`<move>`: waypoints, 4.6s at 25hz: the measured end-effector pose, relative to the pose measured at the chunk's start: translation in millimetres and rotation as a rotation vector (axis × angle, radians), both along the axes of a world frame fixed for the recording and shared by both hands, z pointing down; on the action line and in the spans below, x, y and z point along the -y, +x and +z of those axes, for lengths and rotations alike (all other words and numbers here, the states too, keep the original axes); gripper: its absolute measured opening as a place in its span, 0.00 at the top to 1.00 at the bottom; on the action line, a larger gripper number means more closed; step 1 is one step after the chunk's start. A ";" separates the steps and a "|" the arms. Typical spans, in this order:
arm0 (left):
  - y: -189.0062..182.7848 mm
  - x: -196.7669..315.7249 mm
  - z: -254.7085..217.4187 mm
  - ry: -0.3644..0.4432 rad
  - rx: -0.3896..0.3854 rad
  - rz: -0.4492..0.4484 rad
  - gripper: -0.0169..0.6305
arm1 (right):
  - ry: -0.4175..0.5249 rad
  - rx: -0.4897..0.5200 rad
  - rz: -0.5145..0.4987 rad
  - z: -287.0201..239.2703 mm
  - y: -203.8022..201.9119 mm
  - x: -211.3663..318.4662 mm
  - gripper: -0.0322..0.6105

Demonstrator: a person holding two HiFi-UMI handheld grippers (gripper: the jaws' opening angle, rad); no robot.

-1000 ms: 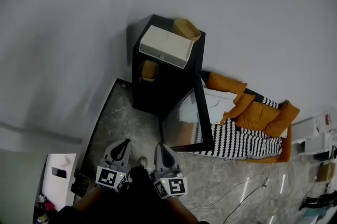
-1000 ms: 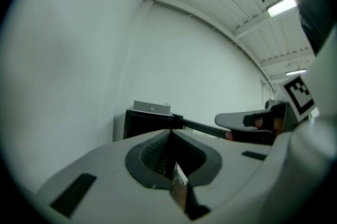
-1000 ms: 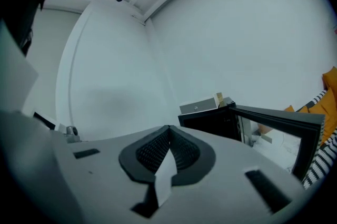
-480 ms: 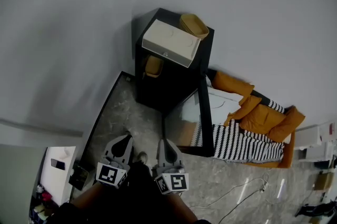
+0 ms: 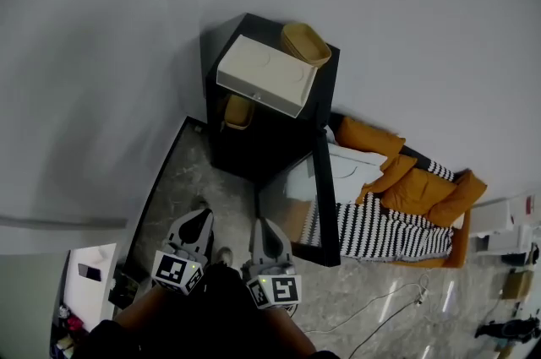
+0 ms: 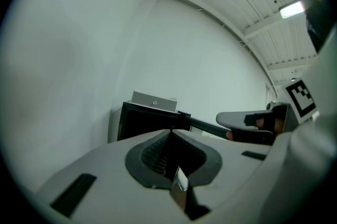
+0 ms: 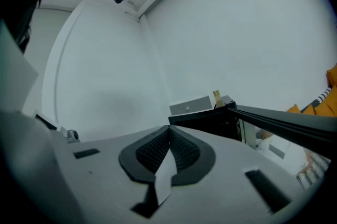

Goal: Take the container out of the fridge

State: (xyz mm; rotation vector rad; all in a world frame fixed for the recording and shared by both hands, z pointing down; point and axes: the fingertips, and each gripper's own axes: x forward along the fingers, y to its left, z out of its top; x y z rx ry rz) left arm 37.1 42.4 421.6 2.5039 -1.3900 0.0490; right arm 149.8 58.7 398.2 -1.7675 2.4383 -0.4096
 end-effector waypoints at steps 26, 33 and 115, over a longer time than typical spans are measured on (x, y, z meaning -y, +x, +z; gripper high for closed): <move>6.4 175.3 117.1 -0.191 -0.139 0.041 0.97 | -0.051 -0.061 0.033 46.8 -10.5 152.4 0.95; 13.4 214.4 159.8 -0.246 -0.299 0.037 0.96 | -0.093 -0.043 0.047 72.7 -12.2 172.0 0.95; 41.5 394.9 413.0 -0.659 -1.064 -0.247 0.57 | -0.280 -0.028 0.093 196.4 -5.6 210.5 0.95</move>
